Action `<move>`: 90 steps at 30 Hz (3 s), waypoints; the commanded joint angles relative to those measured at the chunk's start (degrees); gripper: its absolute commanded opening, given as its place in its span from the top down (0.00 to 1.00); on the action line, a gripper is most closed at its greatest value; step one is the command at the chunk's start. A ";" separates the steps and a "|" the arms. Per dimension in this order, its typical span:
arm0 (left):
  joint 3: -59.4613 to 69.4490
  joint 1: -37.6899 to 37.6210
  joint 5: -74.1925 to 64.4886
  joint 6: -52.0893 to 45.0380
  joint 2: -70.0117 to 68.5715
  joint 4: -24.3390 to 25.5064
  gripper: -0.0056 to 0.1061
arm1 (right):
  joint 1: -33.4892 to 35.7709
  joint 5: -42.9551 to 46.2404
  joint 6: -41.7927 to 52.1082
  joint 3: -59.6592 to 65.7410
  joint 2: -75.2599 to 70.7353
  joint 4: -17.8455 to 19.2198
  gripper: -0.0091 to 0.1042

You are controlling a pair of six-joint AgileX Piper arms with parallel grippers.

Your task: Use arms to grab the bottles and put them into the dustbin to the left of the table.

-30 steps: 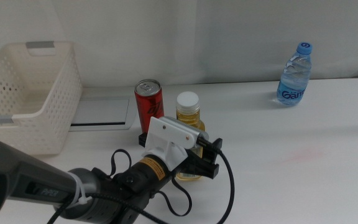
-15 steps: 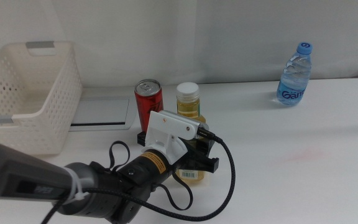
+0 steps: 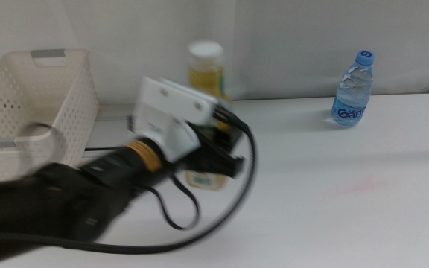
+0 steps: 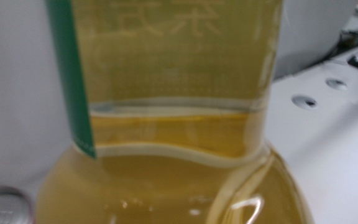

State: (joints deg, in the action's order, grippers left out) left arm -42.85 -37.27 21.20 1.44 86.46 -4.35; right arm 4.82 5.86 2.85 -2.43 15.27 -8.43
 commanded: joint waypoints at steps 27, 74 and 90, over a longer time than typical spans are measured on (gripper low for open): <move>-31.19 49.95 -48.95 -6.37 -5.51 -0.76 0.98 | -0.25 0.58 0.17 0.31 -0.08 0.35 0.01; -48.96 49.14 -51.91 -12.77 28.04 -2.38 0.12 | -0.25 0.45 0.17 0.31 -0.08 0.32 0.01; -48.96 49.14 -52.39 -12.98 14.28 -2.38 0.13 | -0.25 0.45 0.17 0.31 -0.08 0.32 0.01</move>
State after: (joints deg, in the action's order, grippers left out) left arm -91.57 12.02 -31.03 -11.52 103.39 -6.08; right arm 4.82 5.86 2.71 -2.43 15.27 -8.43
